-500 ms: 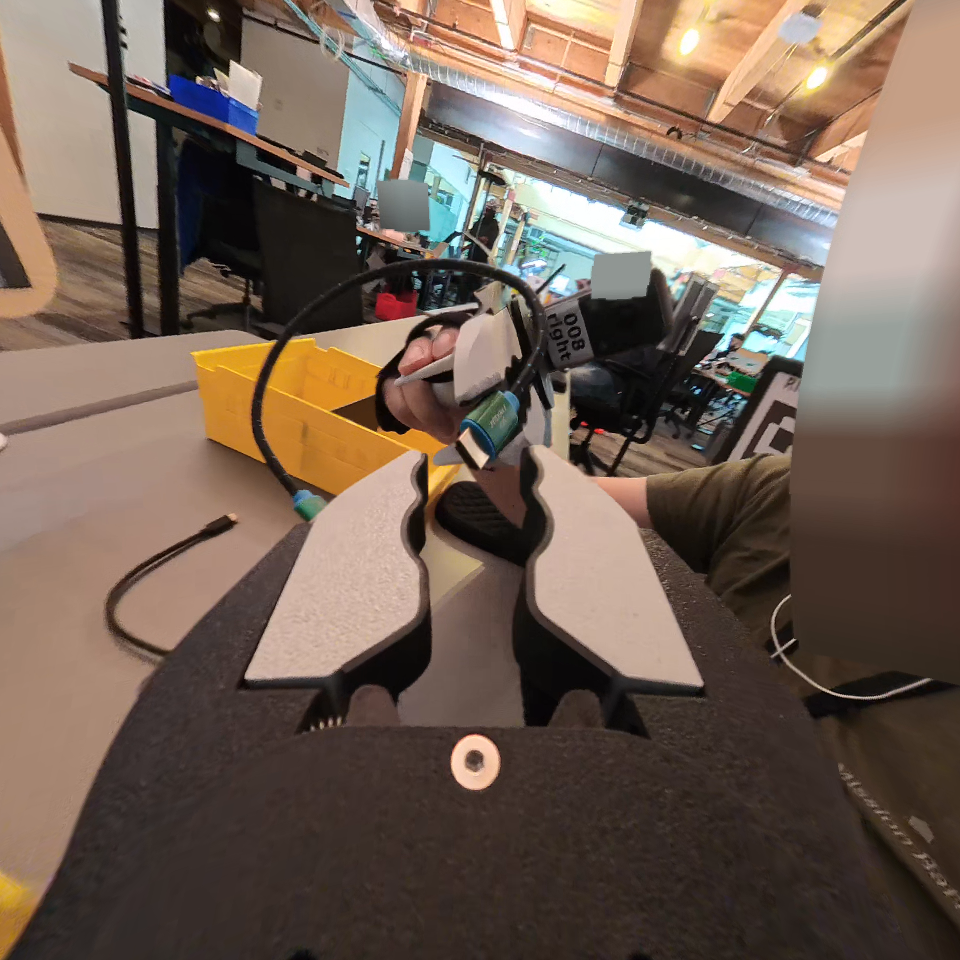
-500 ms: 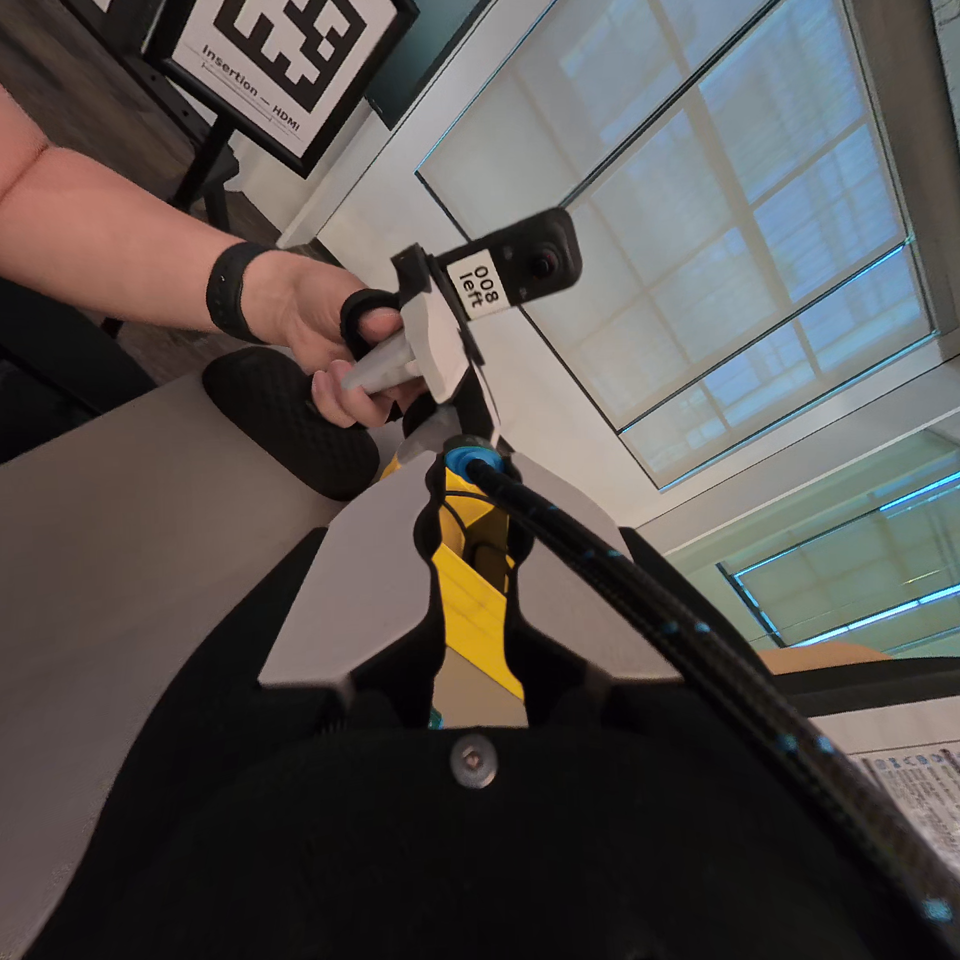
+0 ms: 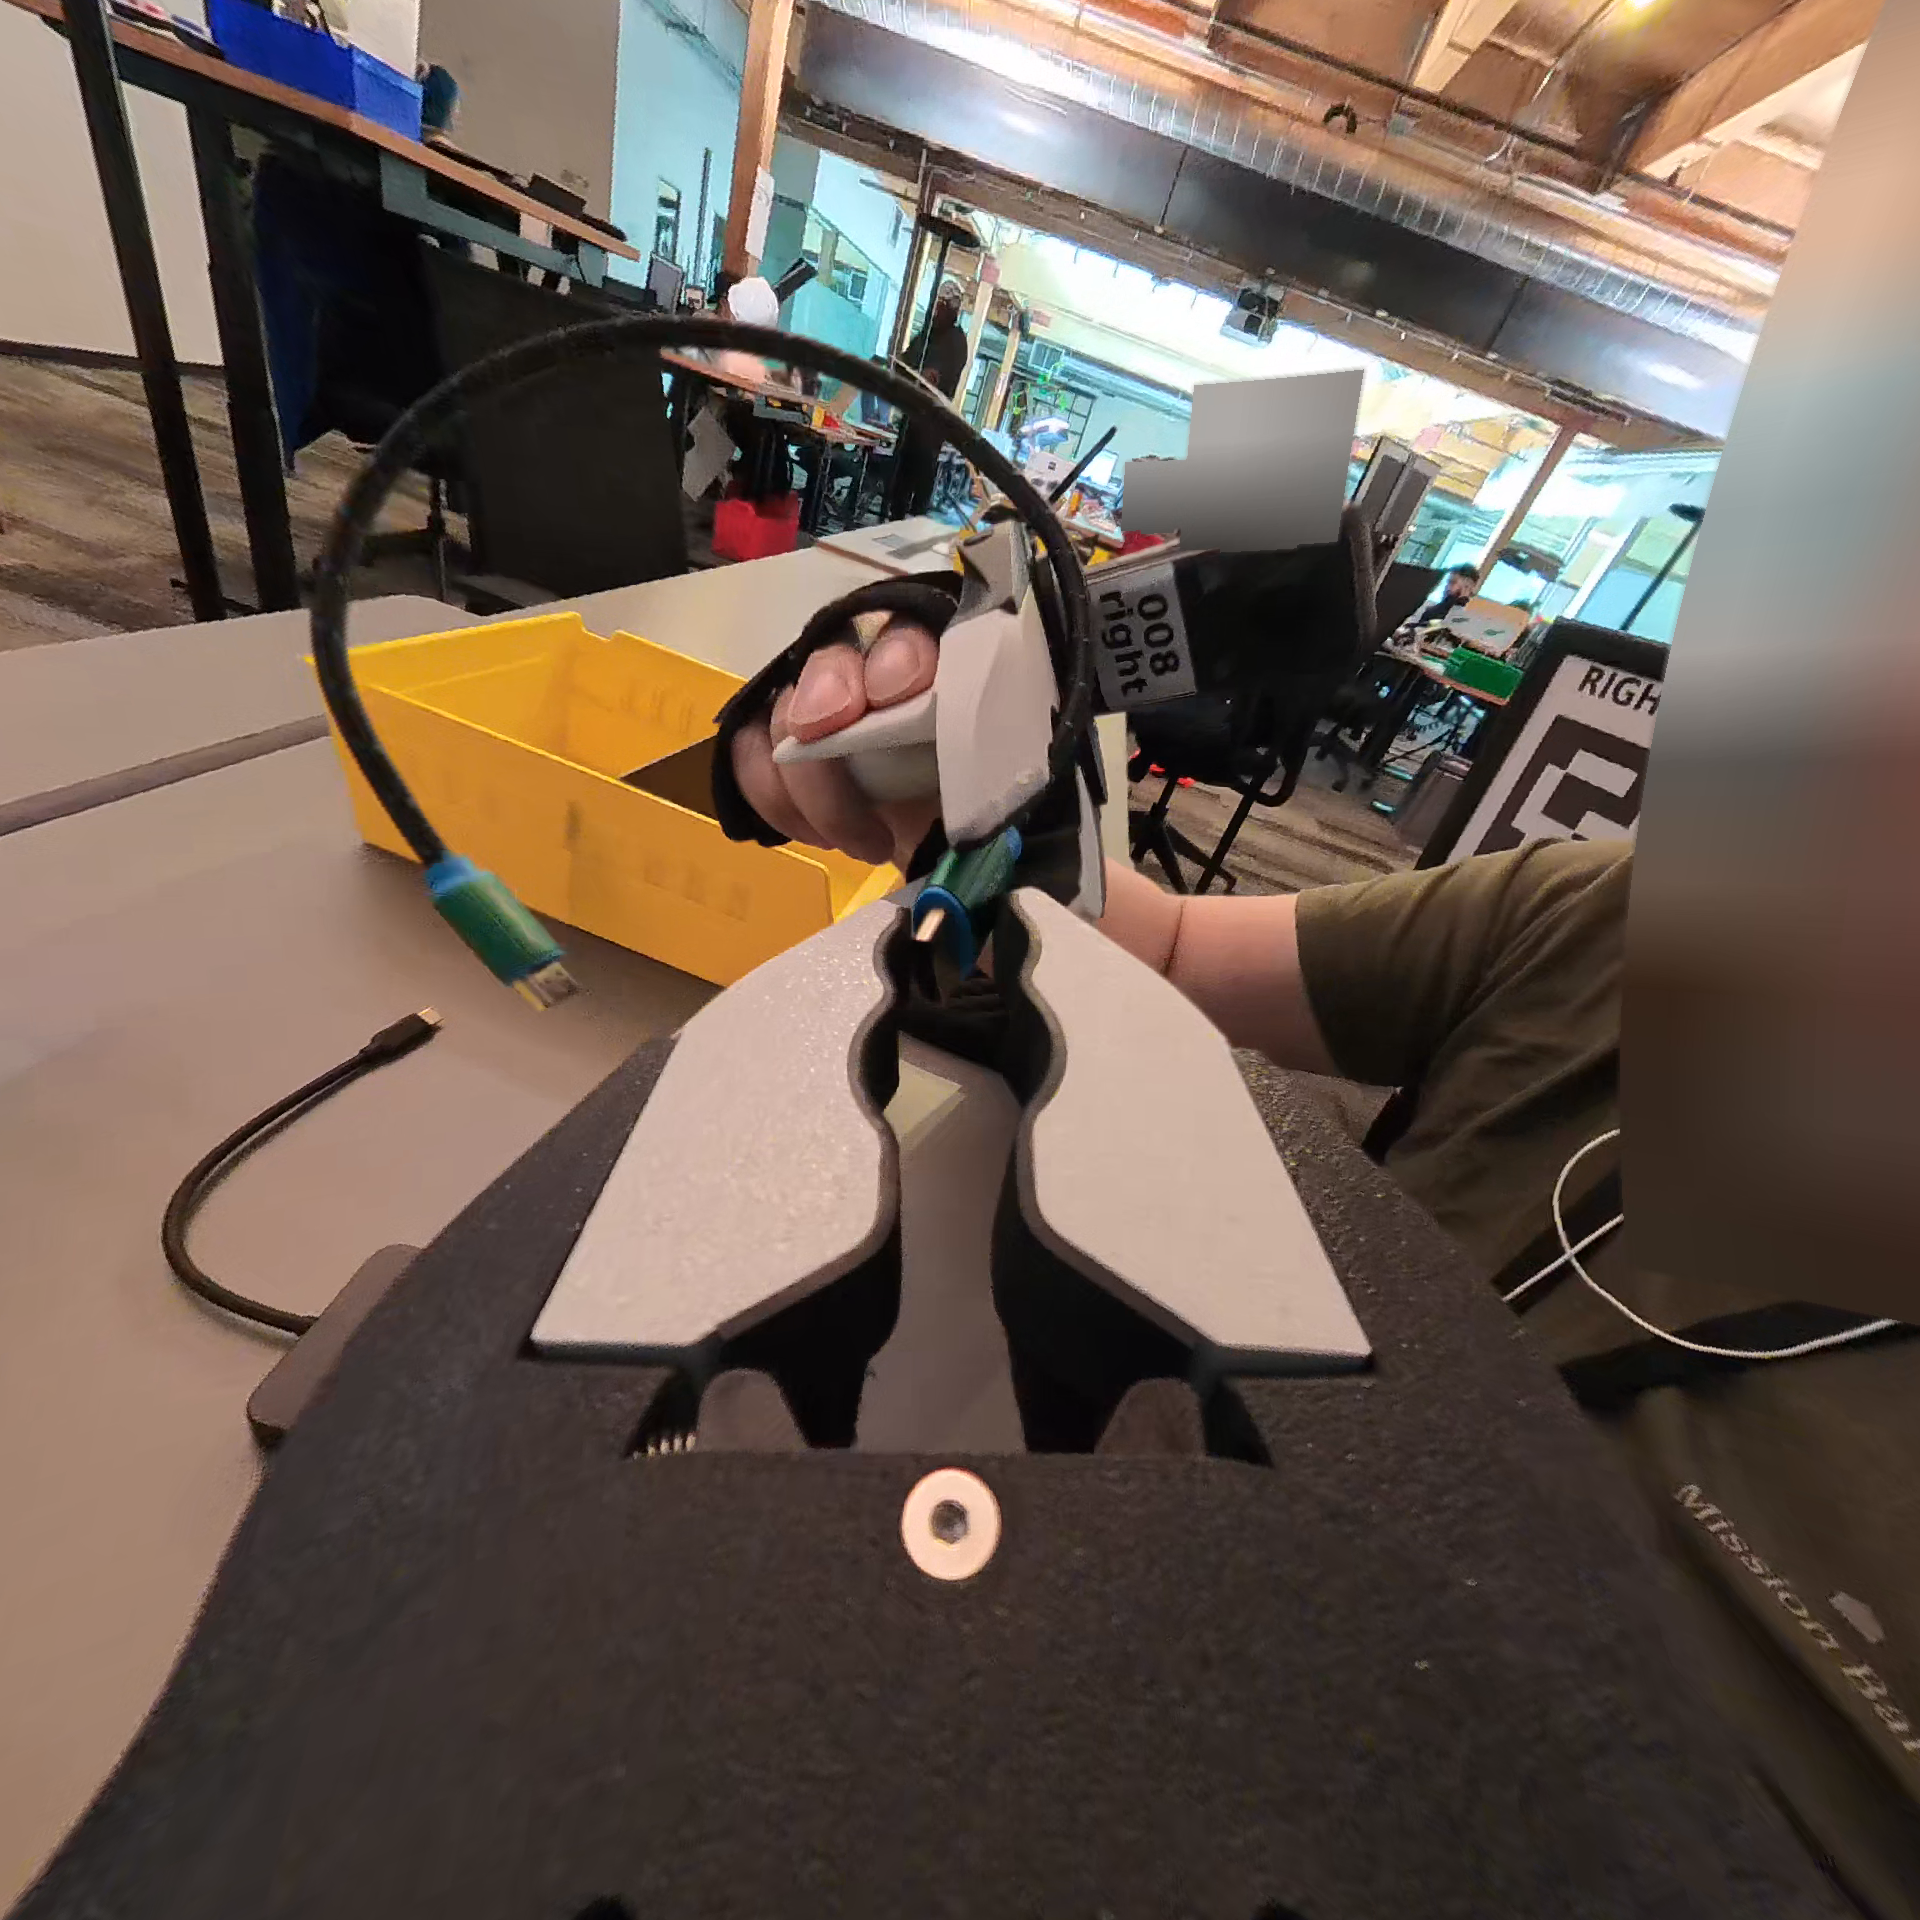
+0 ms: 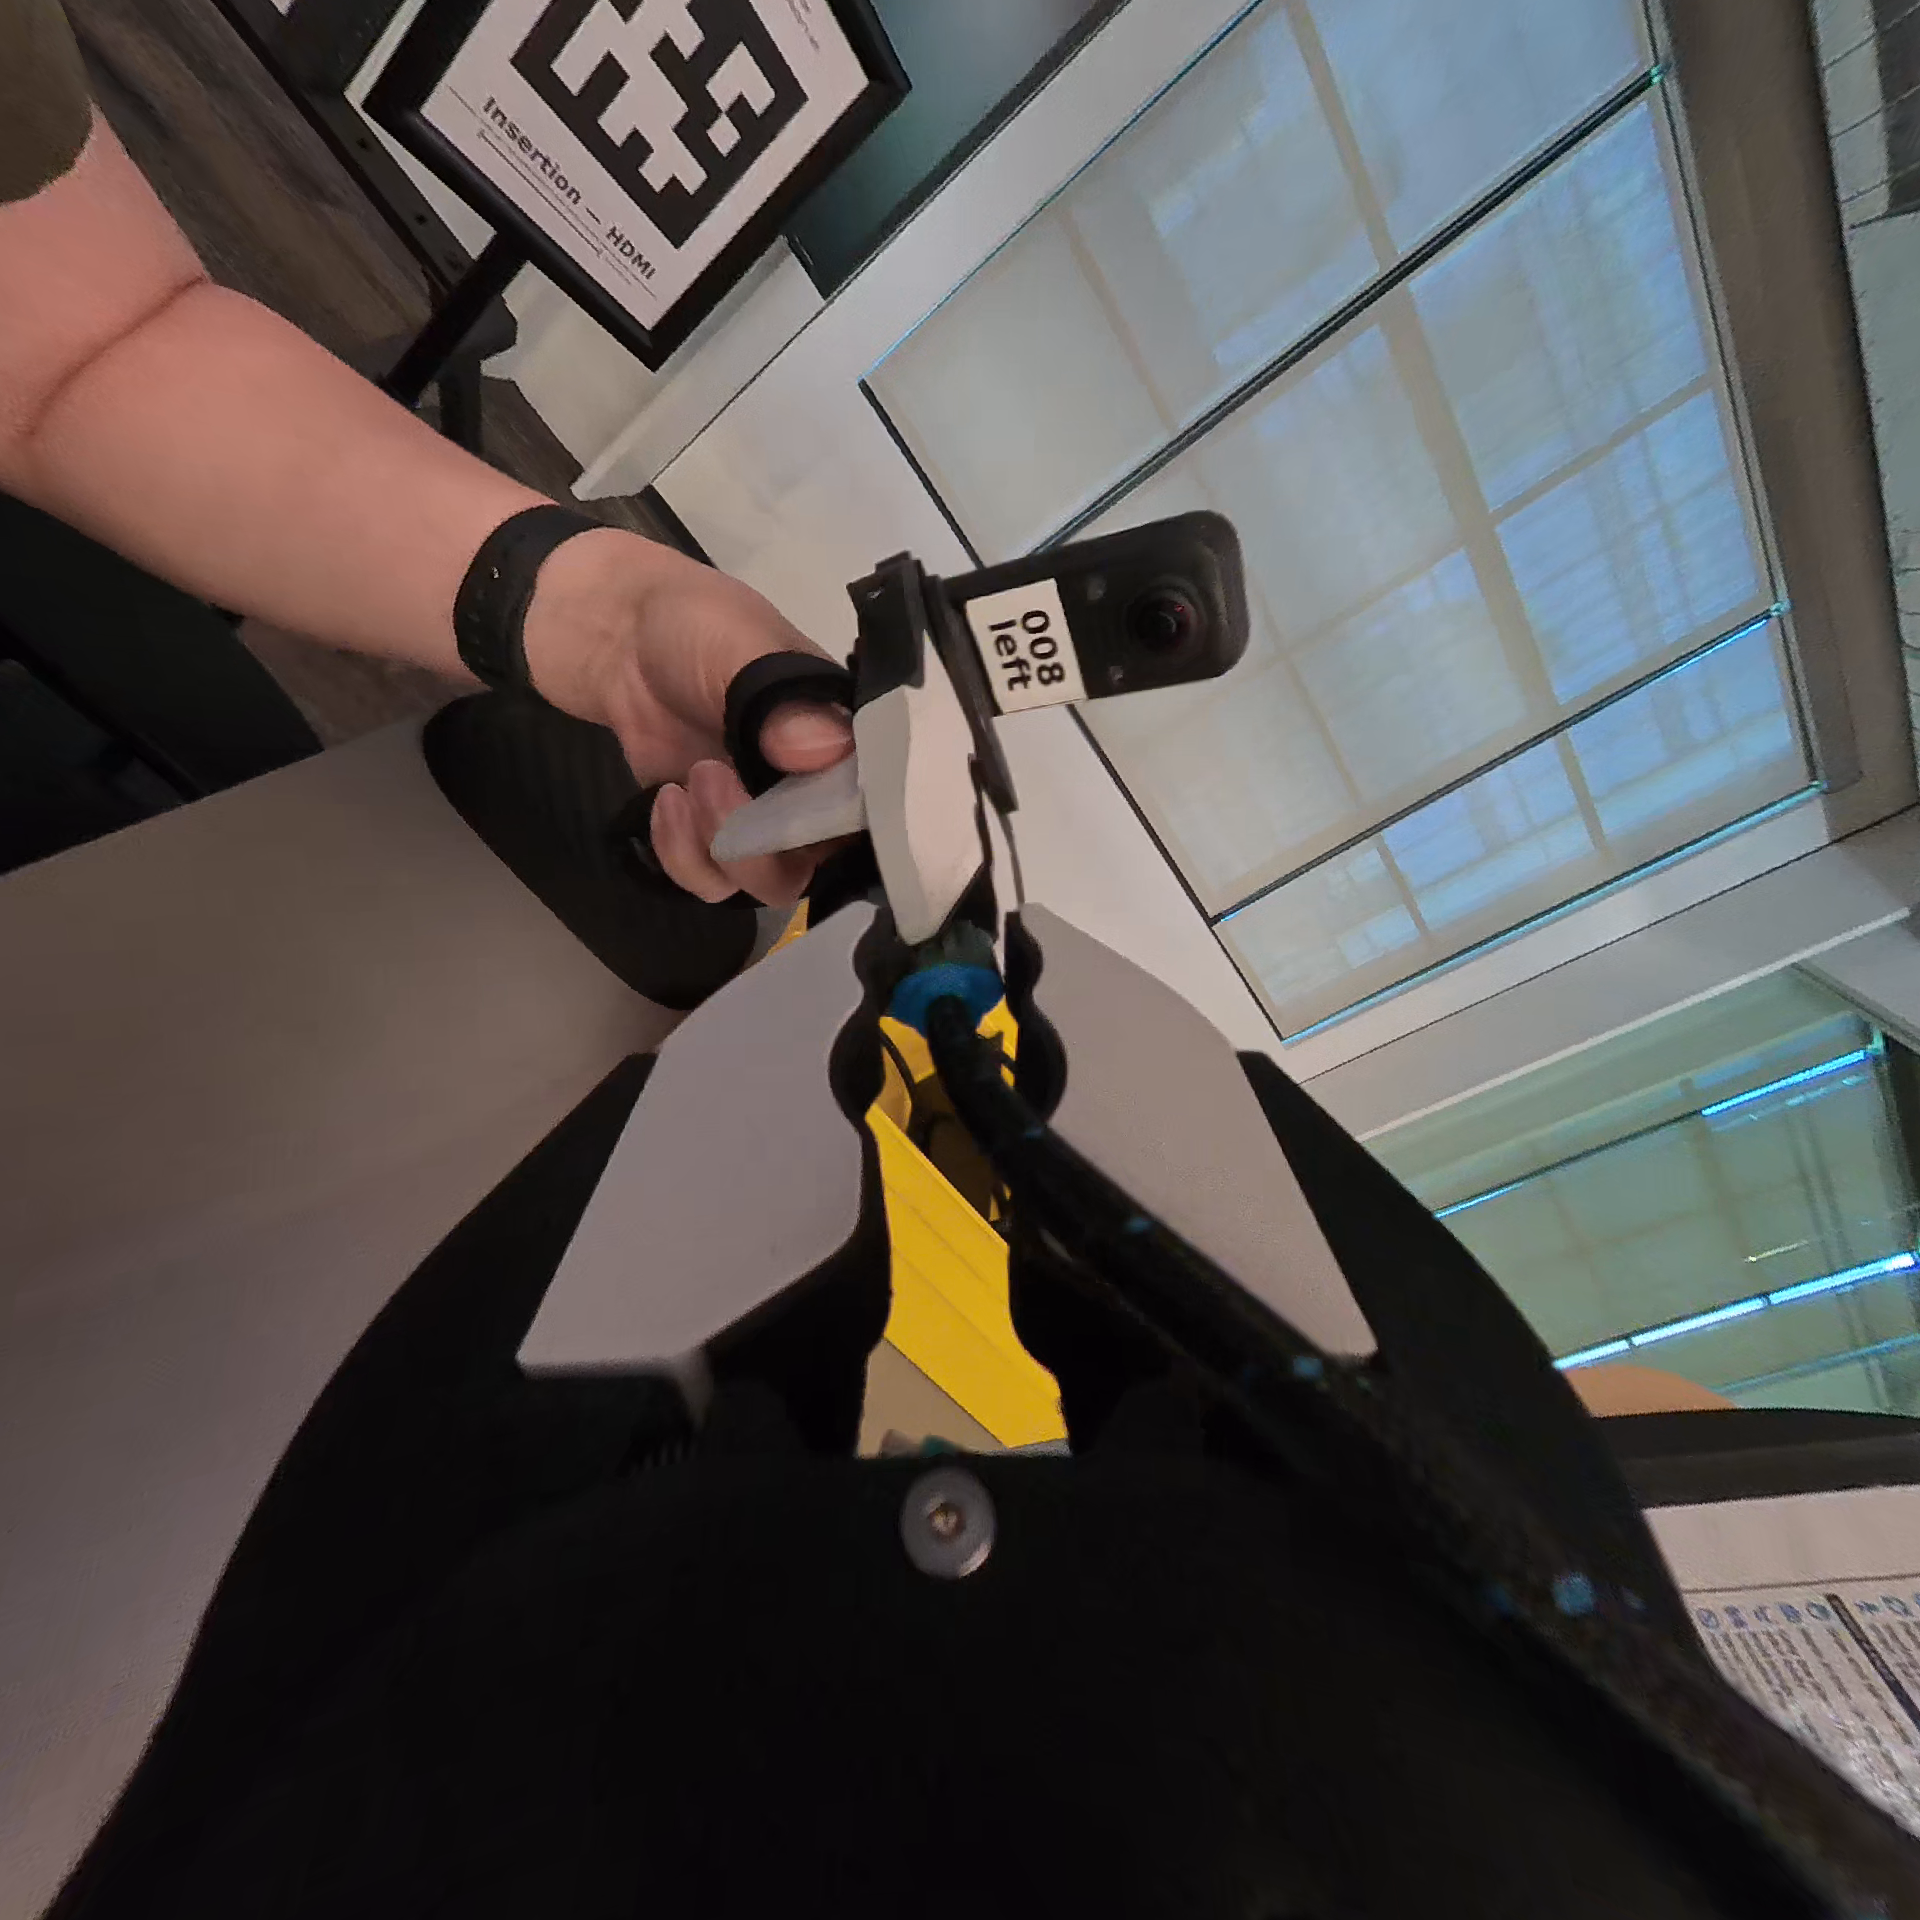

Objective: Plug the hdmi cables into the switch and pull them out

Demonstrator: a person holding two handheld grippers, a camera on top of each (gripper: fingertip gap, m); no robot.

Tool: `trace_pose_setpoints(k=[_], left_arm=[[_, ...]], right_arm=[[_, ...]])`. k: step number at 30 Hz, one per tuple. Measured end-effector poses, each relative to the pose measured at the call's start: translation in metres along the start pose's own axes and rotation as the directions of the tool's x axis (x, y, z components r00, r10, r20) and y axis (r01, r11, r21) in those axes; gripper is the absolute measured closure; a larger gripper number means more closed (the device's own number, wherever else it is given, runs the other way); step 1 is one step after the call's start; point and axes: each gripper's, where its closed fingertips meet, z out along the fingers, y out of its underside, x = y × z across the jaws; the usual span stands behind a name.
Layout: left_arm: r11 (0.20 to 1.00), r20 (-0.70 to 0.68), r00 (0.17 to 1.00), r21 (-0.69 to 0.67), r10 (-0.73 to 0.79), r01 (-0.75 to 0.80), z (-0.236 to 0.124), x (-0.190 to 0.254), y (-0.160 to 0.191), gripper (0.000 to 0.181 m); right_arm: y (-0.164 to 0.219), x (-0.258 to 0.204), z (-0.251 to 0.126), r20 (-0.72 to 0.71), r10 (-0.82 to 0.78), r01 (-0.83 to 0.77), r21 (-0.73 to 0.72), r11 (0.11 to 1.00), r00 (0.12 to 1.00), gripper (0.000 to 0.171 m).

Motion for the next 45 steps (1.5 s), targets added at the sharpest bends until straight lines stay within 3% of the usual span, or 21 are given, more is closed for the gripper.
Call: trace_pose_setpoints(k=[7,14,34,40,45], left_arm=[[1.0,-0.004,1.0,-0.028,-0.011,0.011,-0.002,0.003,0.001,0.168],[0.982,-0.104,0.977,-0.047,-0.187,0.182,0.001,0.005,0.002,0.168],[0.98,-0.031,0.99,-0.15,-0.135,0.129,0.005,0.004,0.015,0.168],[0.99,-0.025,0.996,-0.107,-0.089,0.086,0.005,0.002,0.011,0.165],[0.999,0.059,0.998,0.039,0.02,-0.022,-0.018,-0.001,-0.009,0.15]], right_arm=[[0.002,-0.002,0.0,0.02,-0.047,0.048,-0.072,0.996,0.999,0.148],[0.007,-0.004,-0.004,0.025,-0.189,0.19,-0.131,0.973,0.982,0.146],[0.013,-0.014,-0.001,0.067,-0.2,0.208,-0.142,0.968,0.978,0.148],[0.011,-0.012,-0.002,0.059,-0.201,0.208,-0.148,0.967,0.978,0.148],[0.014,0.0,-0.009,0.009,-0.191,0.19,-0.149,0.97,0.982,0.149]])
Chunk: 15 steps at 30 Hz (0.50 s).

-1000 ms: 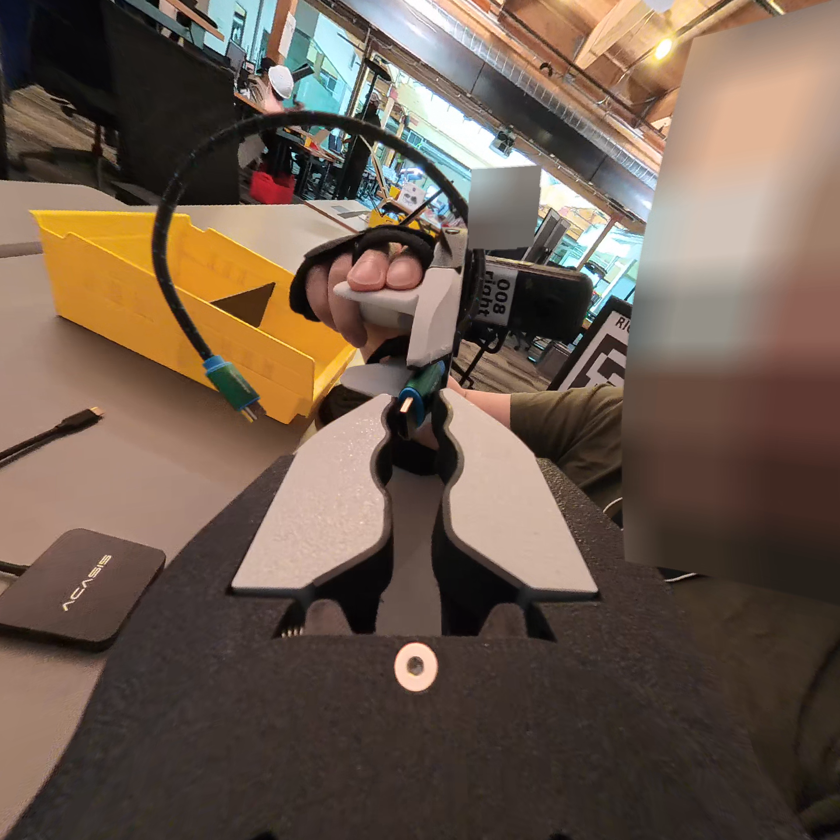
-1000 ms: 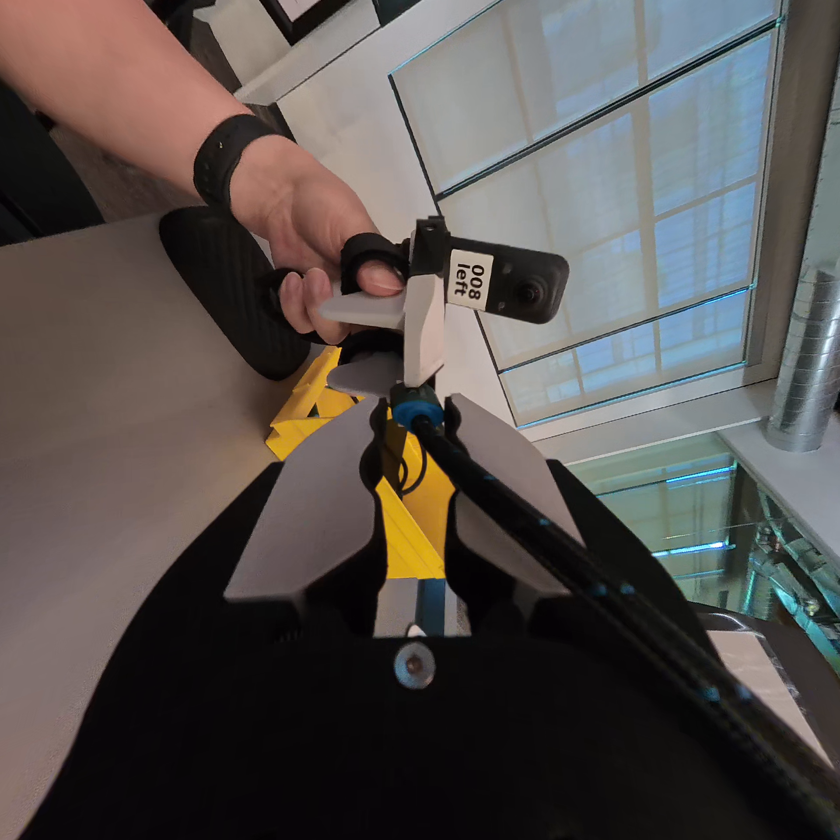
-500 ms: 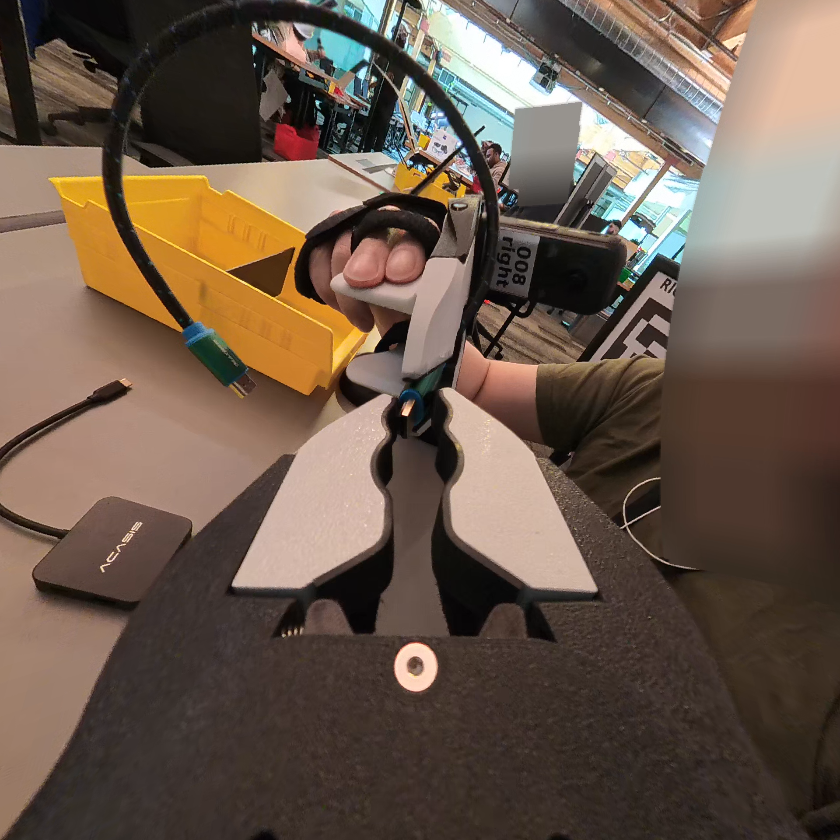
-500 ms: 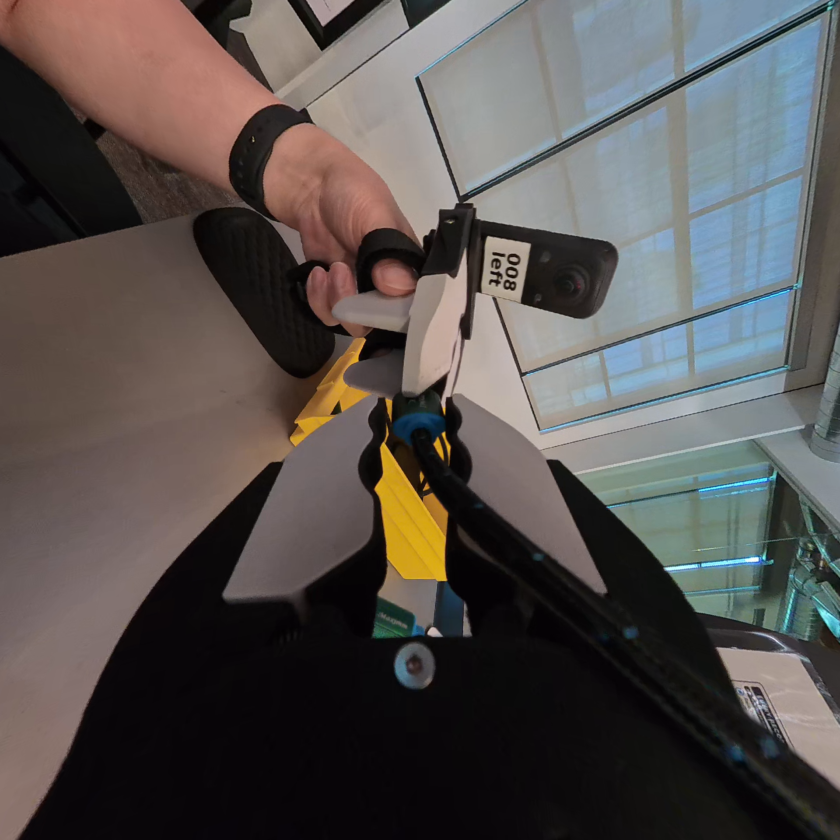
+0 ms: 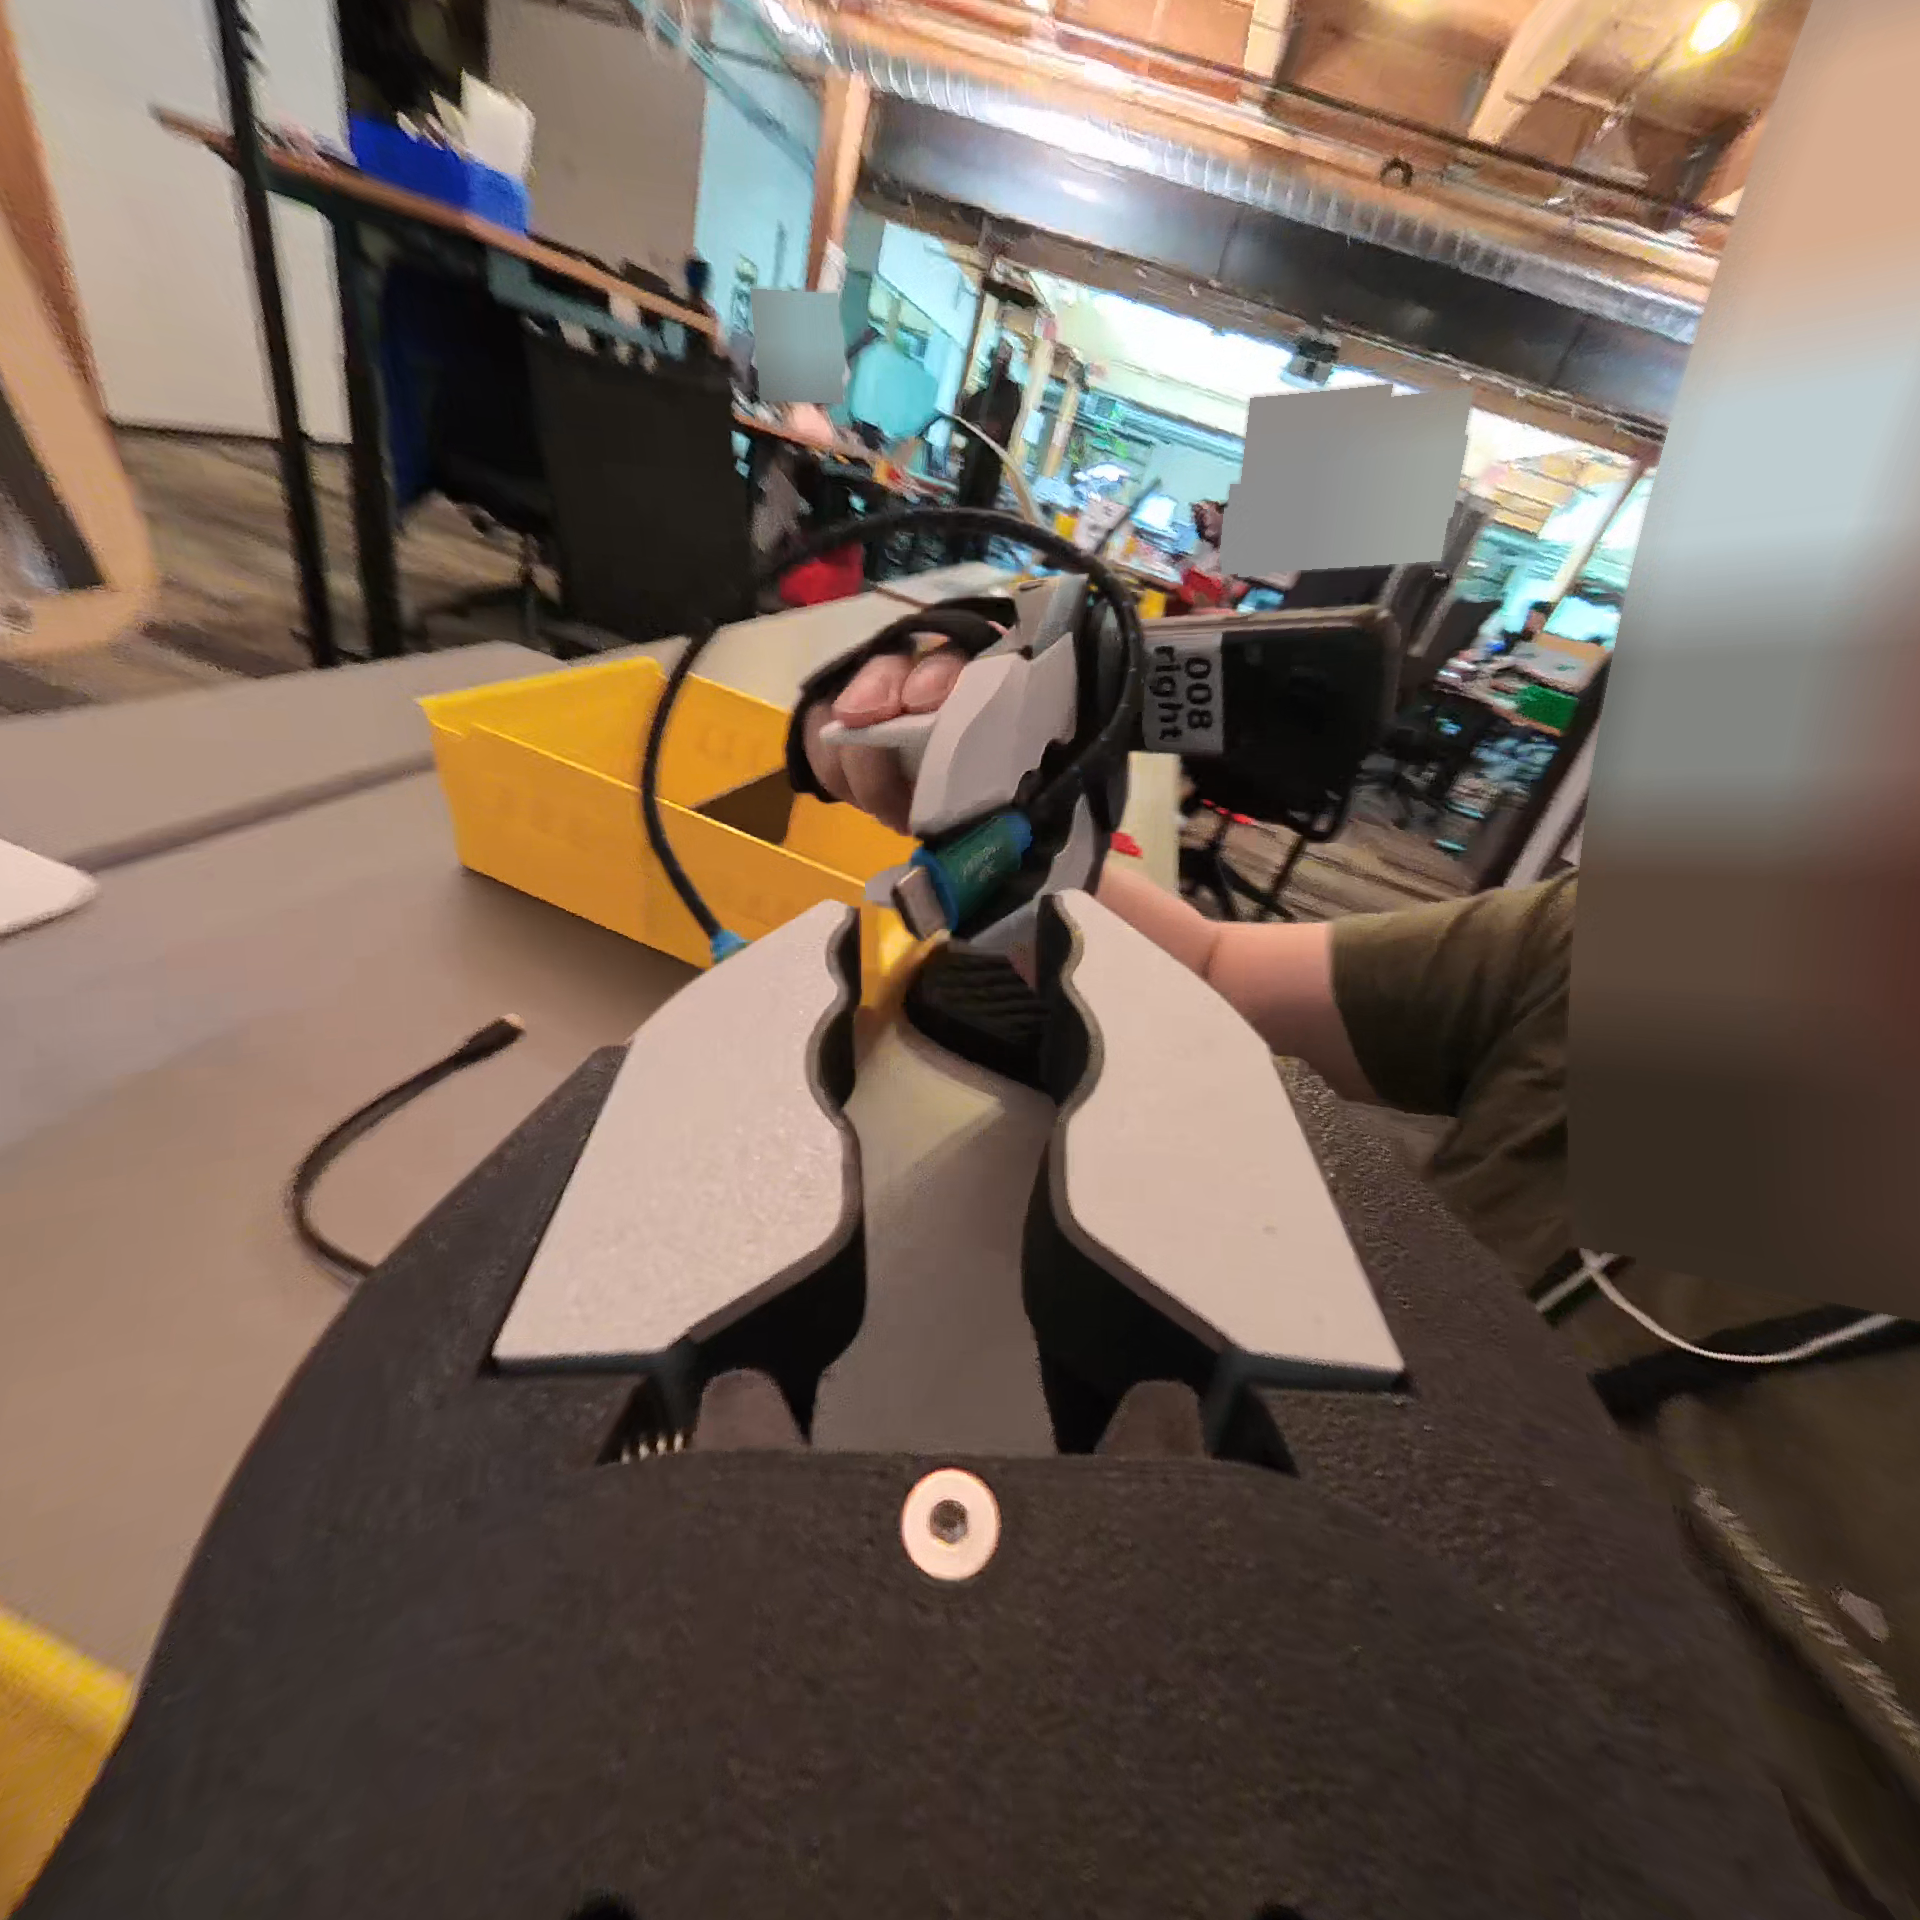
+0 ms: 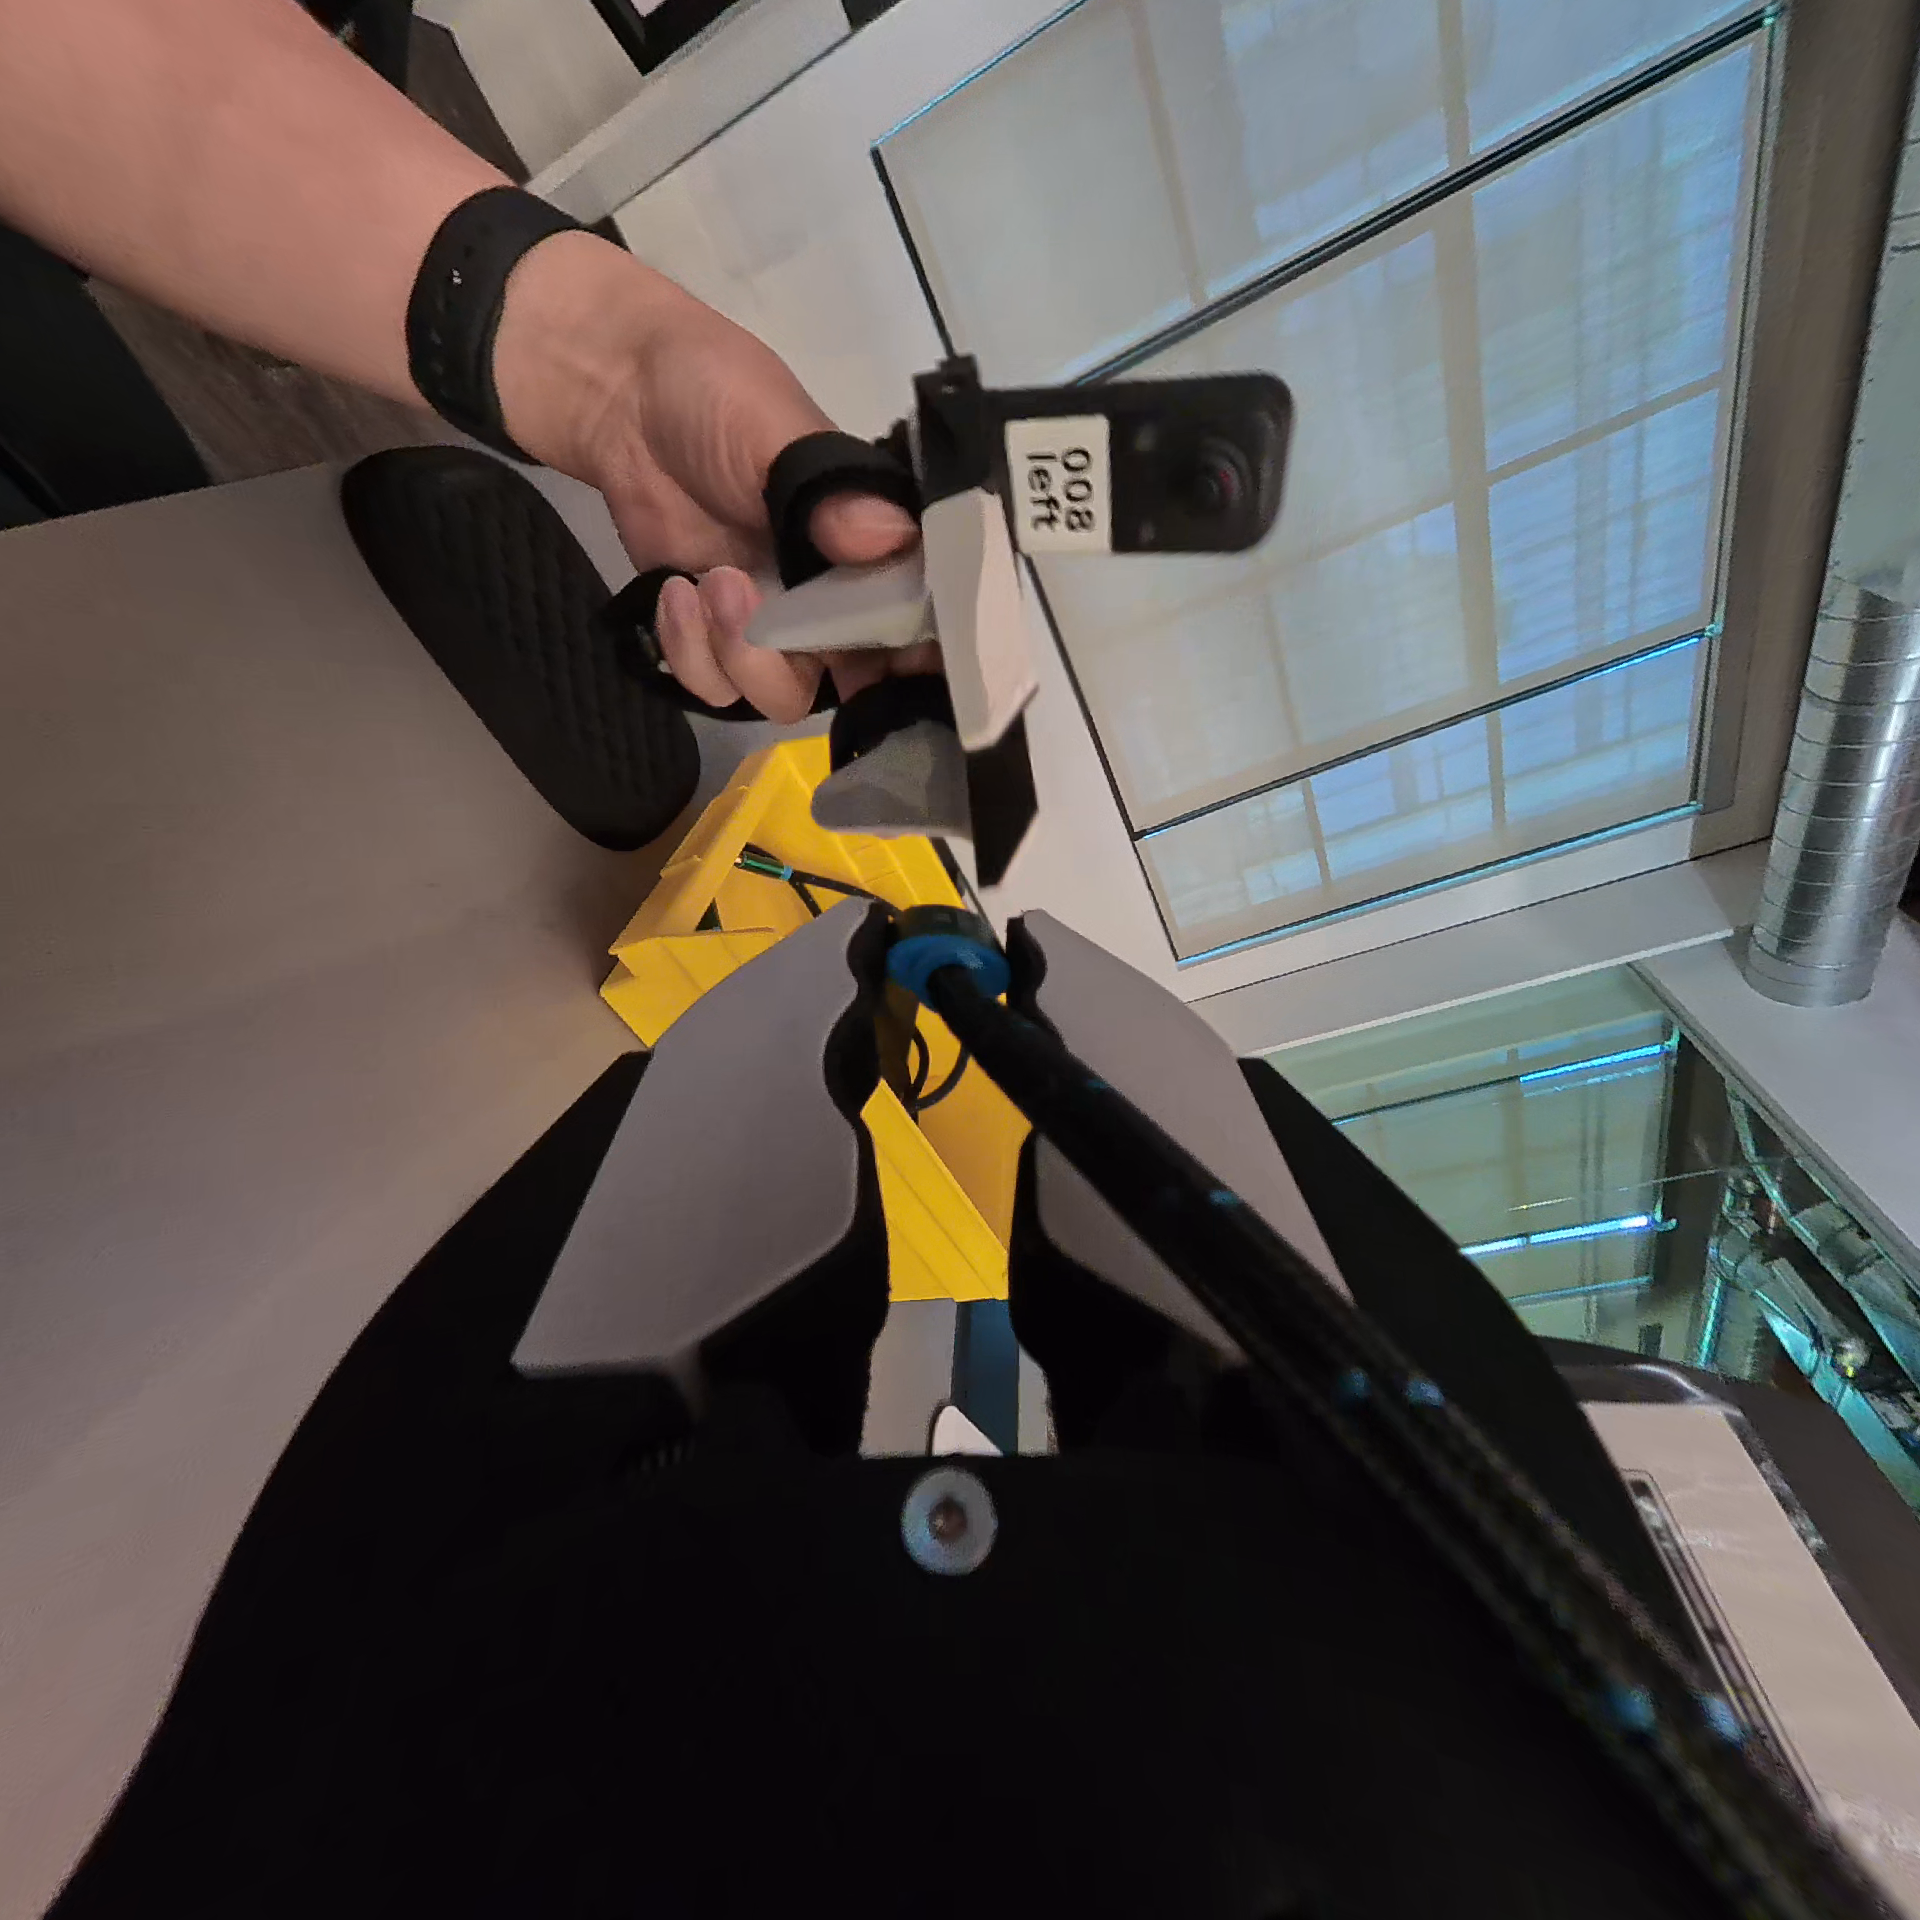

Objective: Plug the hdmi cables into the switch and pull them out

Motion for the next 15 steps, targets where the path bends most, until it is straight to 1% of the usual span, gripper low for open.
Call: trace_pose_setpoints(k=[3,8,11,13,15], left_arm=[[0.997,0.108,0.991,0.015,0.074,-0.076,-0.008,-0.01,0.004,0.146],[0.999,0.082,0.996,-0.017,0.035,-0.034,0.002,-0.008,0.016,0.146],[0.998,0.14,0.988,-0.035,0.059,-0.055,0.004,-0.02,0.02,0.148],[0.988,0.209,0.97,-0.115,0.126,-0.104,0.006,-0.031,0.032,0.148],[0.953,0.268,0.933,-0.25,0.239,-0.172,0.008,-0.043,0.049,0.148]], right_arm=[[0.004,0.007,-0.005,-0.015,0.037,-0.037,0.003,0.999,0.999,0.149],[0.004,0.009,-0.006,-0.018,0.038,-0.038,0.006,0.999,0.999,0.149],[0.005,0.011,-0.01,-0.02,0.008,-0.009,-0.024,1.0,1.0,0.149],[0.007,0.016,-0.016,-0.024,-0.012,0.011,-0.05,0.999,1.0,0.149],[0.009,0.024,-0.026,-0.034,-0.024,0.021,-0.077,0.997,0.999,0.149]])
